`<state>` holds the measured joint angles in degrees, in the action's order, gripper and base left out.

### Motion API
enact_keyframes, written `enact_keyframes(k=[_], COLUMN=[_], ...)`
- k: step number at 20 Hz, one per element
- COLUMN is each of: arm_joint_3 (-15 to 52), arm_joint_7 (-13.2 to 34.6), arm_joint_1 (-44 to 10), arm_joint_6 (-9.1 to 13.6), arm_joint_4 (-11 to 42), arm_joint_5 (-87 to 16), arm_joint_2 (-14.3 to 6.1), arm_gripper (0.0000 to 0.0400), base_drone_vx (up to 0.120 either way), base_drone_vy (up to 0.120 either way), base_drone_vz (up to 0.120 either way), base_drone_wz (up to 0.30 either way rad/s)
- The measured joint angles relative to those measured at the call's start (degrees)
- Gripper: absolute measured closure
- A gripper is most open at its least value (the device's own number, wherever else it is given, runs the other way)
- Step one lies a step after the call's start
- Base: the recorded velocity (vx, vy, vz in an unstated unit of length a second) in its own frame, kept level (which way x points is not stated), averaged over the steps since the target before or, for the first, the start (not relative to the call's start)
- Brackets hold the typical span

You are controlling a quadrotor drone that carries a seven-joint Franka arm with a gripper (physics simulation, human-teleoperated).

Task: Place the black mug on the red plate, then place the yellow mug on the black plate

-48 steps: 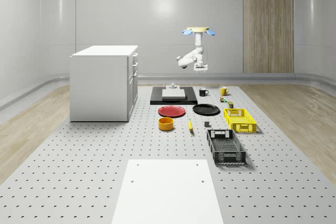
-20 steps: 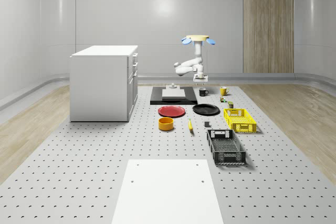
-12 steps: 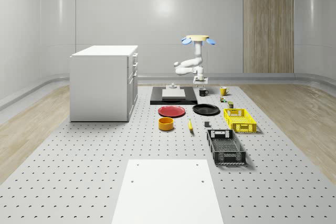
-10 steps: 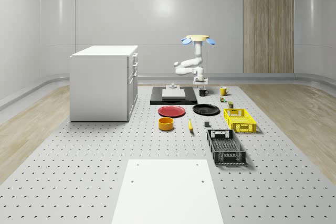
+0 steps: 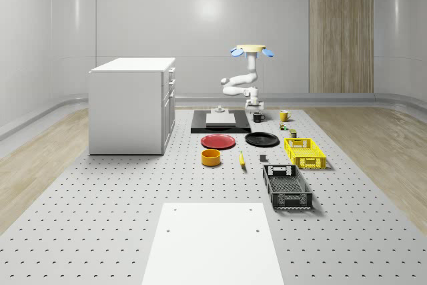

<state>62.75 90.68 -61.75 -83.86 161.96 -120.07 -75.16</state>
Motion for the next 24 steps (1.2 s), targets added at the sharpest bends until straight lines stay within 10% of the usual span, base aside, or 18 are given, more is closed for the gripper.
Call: enact_keyframes(k=[22, 24], arm_joint_3=[-0.71, -0.72], arm_joint_7=[-0.56, -0.55], arm_joint_1=[0.0, -0.04], arm_joint_6=[-2.86, -3.02], arm_joint_4=[-0.85, -0.89], arm_joint_5=[-0.07, -0.04], arm_joint_2=[-2.33, -2.47], arm_gripper=[0.0, 0.0114], base_drone_vx=[0.0, 0.0], base_drone_vy=[0.0, 0.0], base_drone_vz=[0.0, 0.0], base_drone_wz=[0.0, 0.0])
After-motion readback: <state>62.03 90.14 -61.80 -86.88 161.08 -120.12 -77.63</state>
